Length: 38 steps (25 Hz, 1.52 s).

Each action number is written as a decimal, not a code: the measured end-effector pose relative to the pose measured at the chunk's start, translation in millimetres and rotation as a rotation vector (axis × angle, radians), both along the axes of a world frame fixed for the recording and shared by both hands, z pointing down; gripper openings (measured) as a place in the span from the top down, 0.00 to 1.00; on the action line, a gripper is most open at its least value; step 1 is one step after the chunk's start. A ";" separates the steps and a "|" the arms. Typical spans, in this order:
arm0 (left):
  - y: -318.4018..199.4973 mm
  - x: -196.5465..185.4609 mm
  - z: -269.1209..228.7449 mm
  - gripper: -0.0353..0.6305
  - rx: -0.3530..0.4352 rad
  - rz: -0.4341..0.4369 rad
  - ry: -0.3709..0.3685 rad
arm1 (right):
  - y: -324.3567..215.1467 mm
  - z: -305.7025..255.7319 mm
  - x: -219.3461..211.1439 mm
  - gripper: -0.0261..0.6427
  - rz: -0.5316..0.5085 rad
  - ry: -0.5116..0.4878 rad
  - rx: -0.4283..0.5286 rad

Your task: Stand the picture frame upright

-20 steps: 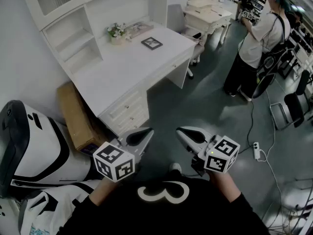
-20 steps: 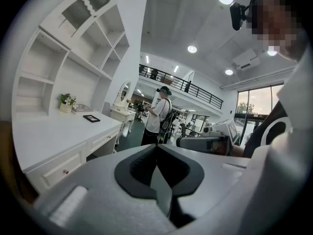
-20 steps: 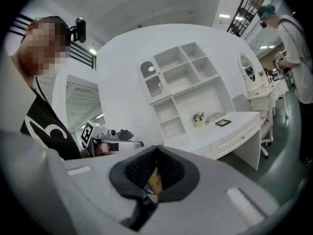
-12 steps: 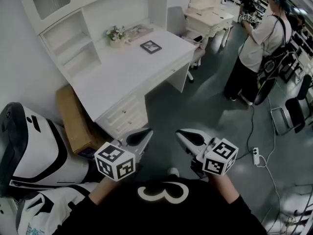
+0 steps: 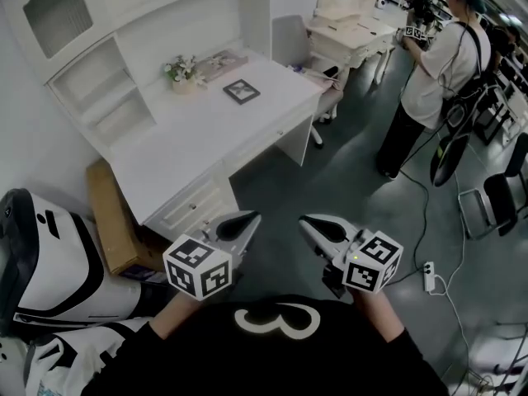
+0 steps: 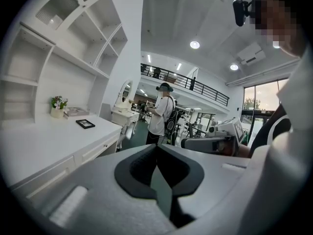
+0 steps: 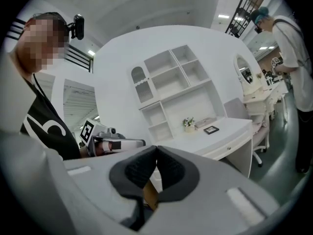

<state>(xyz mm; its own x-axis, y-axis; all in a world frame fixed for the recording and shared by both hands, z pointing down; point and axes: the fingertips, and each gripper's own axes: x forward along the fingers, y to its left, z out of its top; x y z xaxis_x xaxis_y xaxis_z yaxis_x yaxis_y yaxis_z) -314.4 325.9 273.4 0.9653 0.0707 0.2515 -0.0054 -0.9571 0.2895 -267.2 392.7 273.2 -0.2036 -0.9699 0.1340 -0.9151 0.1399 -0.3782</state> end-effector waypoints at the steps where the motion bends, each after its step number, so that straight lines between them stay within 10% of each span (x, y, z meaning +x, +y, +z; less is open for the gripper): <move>1: 0.6 11.0 -0.3 0.93 0.001 0.001 0.000 | 0.7 -0.4 9.6 0.96 -0.003 0.001 0.003; 19: -35.5 118.7 21.3 0.93 0.002 -0.014 -0.005 | -39.2 25.6 118.2 0.96 -0.017 -0.013 -0.009; 38: -298.2 315.9 72.8 0.93 -0.101 -0.028 -0.085 | -296.0 77.9 308.4 0.96 -0.044 -0.094 -0.151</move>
<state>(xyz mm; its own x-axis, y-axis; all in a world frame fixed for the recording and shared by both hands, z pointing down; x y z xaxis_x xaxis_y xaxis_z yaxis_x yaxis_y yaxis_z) 1.5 27.7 346.1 0.9427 0.0733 0.3256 -0.0600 -0.9224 0.3816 41.2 96.6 351.1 -0.2644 -0.9299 0.2557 -0.8688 0.1145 -0.4818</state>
